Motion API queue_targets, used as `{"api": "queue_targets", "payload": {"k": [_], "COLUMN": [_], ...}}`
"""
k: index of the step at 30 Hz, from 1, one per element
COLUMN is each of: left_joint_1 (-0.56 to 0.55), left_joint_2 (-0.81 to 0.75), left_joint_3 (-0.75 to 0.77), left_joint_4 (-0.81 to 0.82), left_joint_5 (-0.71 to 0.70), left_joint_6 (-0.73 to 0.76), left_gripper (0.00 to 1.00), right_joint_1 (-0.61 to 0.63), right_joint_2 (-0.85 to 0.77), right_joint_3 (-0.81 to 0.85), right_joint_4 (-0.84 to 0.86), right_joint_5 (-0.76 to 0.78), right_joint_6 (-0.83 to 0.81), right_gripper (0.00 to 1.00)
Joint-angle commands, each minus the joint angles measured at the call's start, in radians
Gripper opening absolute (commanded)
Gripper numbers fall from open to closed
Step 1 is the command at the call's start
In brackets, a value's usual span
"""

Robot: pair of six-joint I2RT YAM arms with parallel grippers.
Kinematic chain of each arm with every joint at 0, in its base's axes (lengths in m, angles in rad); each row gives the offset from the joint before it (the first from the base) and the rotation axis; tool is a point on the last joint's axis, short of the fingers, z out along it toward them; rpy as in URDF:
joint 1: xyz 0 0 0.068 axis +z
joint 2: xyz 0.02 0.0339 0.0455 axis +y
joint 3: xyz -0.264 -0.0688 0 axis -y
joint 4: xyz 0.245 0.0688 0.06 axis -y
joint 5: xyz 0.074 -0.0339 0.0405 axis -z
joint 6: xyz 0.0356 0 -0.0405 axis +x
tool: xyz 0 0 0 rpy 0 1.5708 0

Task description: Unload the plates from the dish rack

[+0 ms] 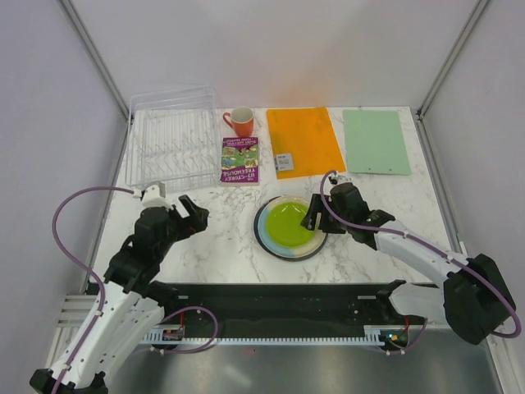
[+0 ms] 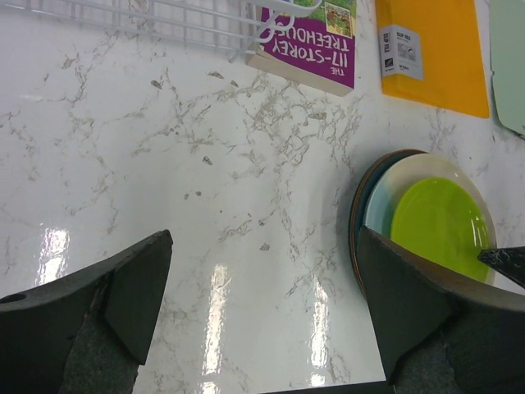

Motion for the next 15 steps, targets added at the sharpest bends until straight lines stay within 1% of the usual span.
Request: {"api": "queue_targets", "payload": {"k": [1, 3, 5, 6, 7, 9, 10, 12, 13, 14, 15], "left_joint_1": [0.001, 0.002, 0.001, 0.001, 0.001, 0.002, 0.002, 0.002, 0.002, 0.001, 0.002], "left_joint_2": [0.030, 0.048, 0.068, 0.074, 0.083, 0.111, 0.122, 0.163, 0.180, 0.206, 0.252], "left_joint_3": [0.029, 0.034, 0.043, 0.047, 0.054, 0.058, 0.060, 0.060, 0.069, 0.083, 0.098], "left_joint_4": [0.003, 0.003, 0.006, 0.007, 0.012, 0.039, 0.053, 0.143, 0.177, 0.193, 0.223], "left_joint_5": [-0.049, -0.061, -0.069, -0.083, -0.095, -0.121, -0.127, -0.137, -0.147, -0.169, -0.187], "left_joint_6": [0.001, 0.001, 0.000, 0.001, 0.009, 0.023, 0.055, 0.104, 0.165, 0.181, 0.243], "left_gripper": [1.00, 1.00, 1.00, 1.00, 1.00, 1.00, 1.00, 1.00, 1.00, 1.00, 1.00], "right_joint_1": [-0.002, -0.001, -0.002, -0.004, -0.002, -0.002, -0.004, -0.002, -0.001, -0.002, -0.002], "right_joint_2": [-0.076, -0.135, -0.182, -0.232, -0.252, -0.297, -0.306, -0.318, -0.320, -0.318, -0.317], "right_joint_3": [0.037, 0.044, 0.050, 0.052, 0.053, 0.067, 0.082, 0.093, 0.104, 0.107, 0.109], "right_joint_4": [-0.090, -0.110, -0.121, -0.125, -0.134, -0.160, -0.186, -0.196, -0.202, -0.205, -0.200], "right_joint_5": [0.083, 0.104, 0.159, 0.184, 0.258, 0.348, 0.432, 0.512, 0.552, 0.648, 0.688], "right_joint_6": [-0.060, -0.086, -0.124, -0.134, -0.143, -0.170, -0.178, -0.213, -0.219, -0.229, -0.227], "right_gripper": [0.84, 0.93, 0.98, 0.98, 0.98, 0.98, 0.98, 0.98, 0.98, 0.98, 0.98]}}
